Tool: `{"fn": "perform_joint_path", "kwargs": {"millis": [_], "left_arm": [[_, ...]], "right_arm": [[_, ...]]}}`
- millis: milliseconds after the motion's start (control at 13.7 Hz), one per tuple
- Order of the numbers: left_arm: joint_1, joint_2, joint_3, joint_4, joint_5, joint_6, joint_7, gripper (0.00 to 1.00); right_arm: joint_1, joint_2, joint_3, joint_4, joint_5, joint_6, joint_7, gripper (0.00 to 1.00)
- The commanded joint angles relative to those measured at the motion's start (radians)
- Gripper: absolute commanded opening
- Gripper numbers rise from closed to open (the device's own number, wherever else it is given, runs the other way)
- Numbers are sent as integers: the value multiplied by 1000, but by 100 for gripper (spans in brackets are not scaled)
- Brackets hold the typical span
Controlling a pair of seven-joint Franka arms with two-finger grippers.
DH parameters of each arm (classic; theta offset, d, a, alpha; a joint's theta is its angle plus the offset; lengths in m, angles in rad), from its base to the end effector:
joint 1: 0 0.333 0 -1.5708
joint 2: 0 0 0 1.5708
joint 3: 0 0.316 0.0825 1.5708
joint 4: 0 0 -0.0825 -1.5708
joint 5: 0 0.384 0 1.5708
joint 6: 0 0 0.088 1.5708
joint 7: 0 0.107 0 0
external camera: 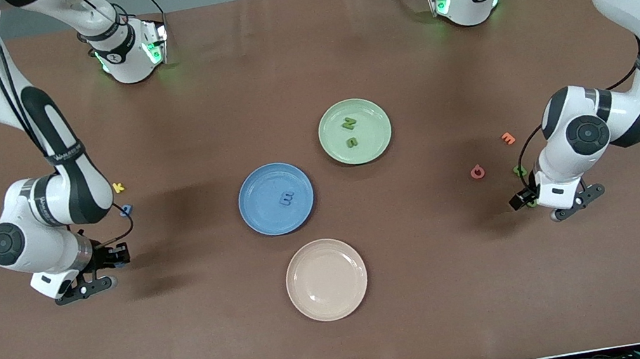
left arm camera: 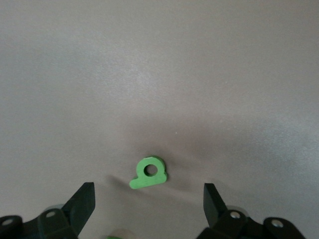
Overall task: Sort letters by color into matching plates
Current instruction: 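Carry the blue c to the blue plate while the left gripper grasps green b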
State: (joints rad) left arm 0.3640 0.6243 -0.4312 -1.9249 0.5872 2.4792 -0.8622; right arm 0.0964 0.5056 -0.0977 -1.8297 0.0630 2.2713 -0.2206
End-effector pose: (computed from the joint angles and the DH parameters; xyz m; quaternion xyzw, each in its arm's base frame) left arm 0.6219 -0.0344 0.1881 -0.9780 -0.2001 -0.0381 0.0441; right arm 0.6406 0.0047 0.2522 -0.9951 -0.0938 0.0303 0.0030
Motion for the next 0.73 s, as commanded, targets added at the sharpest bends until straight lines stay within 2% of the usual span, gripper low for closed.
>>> {"fn": "perform_joint_path", "kwargs": {"millis": [0, 219, 439, 658], "left_arm": [[30, 17, -11, 15, -7, 23, -15, 93], [46, 29, -11, 27, -41, 32, -69, 85], [36, 34, -11, 27, -40, 32, -161, 78], [41, 43, -9, 29, -38, 32, -163, 73]], "right_arm": [[96, -93, -2, 7, -3, -145, 183, 25], [230, -108, 3, 32, 0, -206, 427, 25], [399, -92, 6, 72, 14, -200, 704, 25], [528, -6, 6, 147, 15, -187, 884, 25]]}}
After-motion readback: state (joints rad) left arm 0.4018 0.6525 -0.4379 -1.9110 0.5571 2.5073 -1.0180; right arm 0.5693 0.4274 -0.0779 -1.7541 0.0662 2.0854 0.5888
